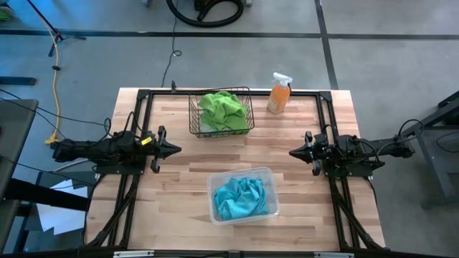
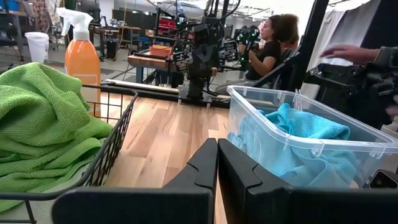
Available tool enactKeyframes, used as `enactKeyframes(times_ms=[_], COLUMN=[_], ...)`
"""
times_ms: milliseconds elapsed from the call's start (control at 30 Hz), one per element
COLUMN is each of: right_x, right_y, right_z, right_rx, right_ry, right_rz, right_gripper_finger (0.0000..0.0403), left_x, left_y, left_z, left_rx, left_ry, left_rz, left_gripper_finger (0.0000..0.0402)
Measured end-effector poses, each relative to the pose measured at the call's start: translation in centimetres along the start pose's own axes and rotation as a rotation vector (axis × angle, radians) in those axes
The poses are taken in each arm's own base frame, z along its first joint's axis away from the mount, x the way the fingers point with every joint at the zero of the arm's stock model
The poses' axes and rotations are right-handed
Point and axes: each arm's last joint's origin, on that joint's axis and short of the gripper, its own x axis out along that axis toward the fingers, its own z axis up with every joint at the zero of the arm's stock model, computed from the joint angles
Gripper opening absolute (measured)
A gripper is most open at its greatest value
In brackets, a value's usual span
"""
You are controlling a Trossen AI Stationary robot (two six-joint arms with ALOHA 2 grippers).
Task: Sort microfiber towel by color & place in baskets
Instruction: Return to Home Position
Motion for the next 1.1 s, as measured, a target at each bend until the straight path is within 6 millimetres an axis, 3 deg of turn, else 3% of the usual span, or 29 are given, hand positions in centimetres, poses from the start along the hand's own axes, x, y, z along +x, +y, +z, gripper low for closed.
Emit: enactKeyframes(times_ms=[200,467,633,1100], right_x=[-0.3,-0.1,0.3,0.4], right_y=[1.0,0.4,-0.8,-1.2], right_z=[1.3,1.0,-0.2,-0.1], right_rx=[0.137,-0.208,-0.151,-0.148], right_ry=[-0.071,-0.077,-0.030,-0.091], right_rz=[0.217,0.150,0.029,-0.008], right_gripper_finger=[0.0000,0.0000,0.0000,0.0000], left_x=[0.0,0.0,0.0,0.0], left_y=[0.0,0.0,0.0,0.0], left_z=[0.0,0.0,0.0,0.0], left_rx=[0.000,0.000,0.000,0.000], left_ry=[-0.001,0.000,0.000,0.000], left_rz=[0.000,0.000,0.000,0.000], left_gripper_finger=[0.0000,0.0000,0.0000,0.0000])
